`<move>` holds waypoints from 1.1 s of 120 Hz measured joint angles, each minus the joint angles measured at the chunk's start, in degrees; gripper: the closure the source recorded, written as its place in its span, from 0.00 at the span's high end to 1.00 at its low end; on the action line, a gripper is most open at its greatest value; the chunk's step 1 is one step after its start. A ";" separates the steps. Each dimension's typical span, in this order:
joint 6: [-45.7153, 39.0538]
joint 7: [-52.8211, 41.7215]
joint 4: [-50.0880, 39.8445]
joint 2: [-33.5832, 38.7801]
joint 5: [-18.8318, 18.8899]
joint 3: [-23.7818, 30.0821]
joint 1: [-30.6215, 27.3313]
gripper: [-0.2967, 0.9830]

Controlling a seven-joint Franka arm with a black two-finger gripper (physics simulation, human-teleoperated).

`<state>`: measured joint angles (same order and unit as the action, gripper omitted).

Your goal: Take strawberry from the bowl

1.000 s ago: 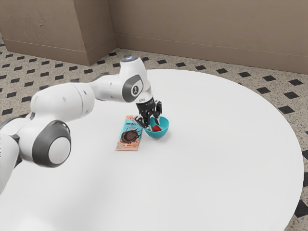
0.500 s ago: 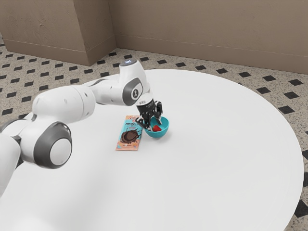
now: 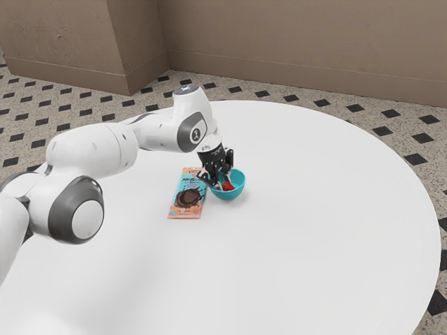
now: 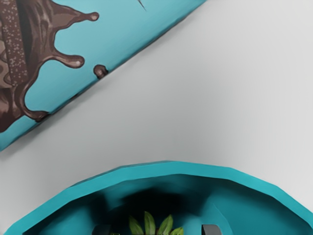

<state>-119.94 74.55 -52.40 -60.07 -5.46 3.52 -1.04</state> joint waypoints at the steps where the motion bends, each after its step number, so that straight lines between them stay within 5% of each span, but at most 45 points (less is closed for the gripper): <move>1: 0.01 0.00 0.00 0.00 0.01 0.00 0.00 0.36; 68: 1.95 0.17 -0.50 4.95 0.59 -0.01 0.74 0.25; 104: 2.98 0.39 -1.60 7.25 0.62 0.30 12.00 0.23; 132: 2.94 0.55 -0.38 3.20 0.59 0.54 14.28 0.26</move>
<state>-117.00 75.10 -52.78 -56.88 -4.87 4.06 13.24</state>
